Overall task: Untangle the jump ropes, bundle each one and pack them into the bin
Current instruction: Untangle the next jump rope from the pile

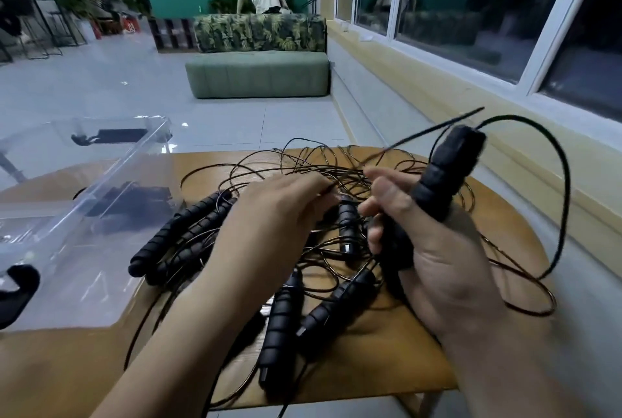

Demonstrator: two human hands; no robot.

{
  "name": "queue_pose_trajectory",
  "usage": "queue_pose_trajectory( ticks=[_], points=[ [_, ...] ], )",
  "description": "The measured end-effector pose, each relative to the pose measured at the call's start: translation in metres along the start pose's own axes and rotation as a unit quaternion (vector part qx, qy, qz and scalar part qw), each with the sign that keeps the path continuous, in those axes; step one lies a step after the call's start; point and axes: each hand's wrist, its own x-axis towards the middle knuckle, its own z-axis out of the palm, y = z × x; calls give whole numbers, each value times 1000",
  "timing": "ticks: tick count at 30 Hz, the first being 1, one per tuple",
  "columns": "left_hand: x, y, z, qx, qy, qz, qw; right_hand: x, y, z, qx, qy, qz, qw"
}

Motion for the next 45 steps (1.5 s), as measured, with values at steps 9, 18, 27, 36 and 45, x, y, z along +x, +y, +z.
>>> queue_pose_trajectory(
  ticks=[9,18,27,36,45],
  points=[
    [-13,-3,19,-75,-117,19,990,1,9,8,-63,53,-20,996],
    [-9,-52,-3,-30,-96,-92,991,17,-19,-25,92,113,-81,986],
    [-4,-11,-9,-36,-47,-30,998,-1,11,3,-5,1,5,1000],
    [-11,-6,9,-76,-89,-25,993,-1,21,14,-54,48,-30,997],
    [-14,-5,11,-91,-119,-24,988,-1,21,13,-91,34,-33,995]
  ],
)
